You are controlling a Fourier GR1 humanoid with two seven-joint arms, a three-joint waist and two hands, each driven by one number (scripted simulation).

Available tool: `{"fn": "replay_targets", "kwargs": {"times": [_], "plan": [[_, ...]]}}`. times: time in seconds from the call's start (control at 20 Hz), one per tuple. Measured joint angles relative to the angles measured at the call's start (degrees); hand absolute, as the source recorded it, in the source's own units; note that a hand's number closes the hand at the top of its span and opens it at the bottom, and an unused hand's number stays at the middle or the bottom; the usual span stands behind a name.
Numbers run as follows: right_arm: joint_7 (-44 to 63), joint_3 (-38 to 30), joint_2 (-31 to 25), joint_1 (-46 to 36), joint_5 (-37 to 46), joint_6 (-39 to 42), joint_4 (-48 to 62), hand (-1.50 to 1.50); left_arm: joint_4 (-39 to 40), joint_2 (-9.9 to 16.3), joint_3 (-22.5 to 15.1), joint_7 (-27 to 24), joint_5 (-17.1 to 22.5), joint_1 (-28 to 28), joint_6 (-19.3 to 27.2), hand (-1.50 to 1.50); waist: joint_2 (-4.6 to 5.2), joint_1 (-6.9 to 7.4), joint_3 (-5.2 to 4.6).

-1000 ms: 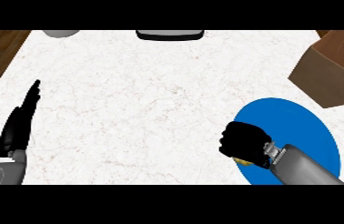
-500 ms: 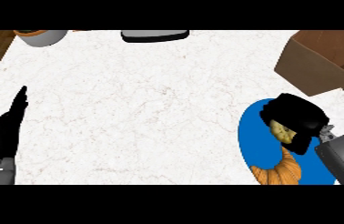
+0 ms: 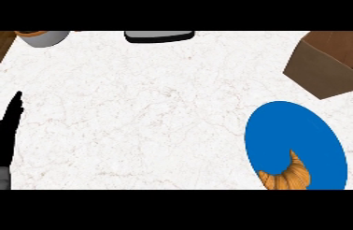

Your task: Pick the squash from the plate and place it in the cardboard box

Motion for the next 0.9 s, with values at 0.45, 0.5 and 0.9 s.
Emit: {"fn": "replay_targets", "kwargs": {"times": [0.45,0.5,0.9], "plan": [[-23.0,-14.0,-9.8,-3.7,-9.8,-2.2,19.6,1.5,0.9,-0.9,-2.3,-0.7,-1.2,-3.0,-1.0,0.0,0.4,4.41,-0.31],[-24.2,-14.1,-10.2,-4.6,-9.9,-1.9,21.7,1.5,0.9,-0.9,-2.4,-0.8,-1.1,-3.1,-1.4,0.0,0.4,4.83,-0.37],[-21.6,-12.1,-11.2,-17.2,-11.1,4.6,30.6,1.5,1.7,-1.9,-3.8,0.1,-2.6,-5.3,-1.5,0.0,0.39,6.59,-0.53]]}}
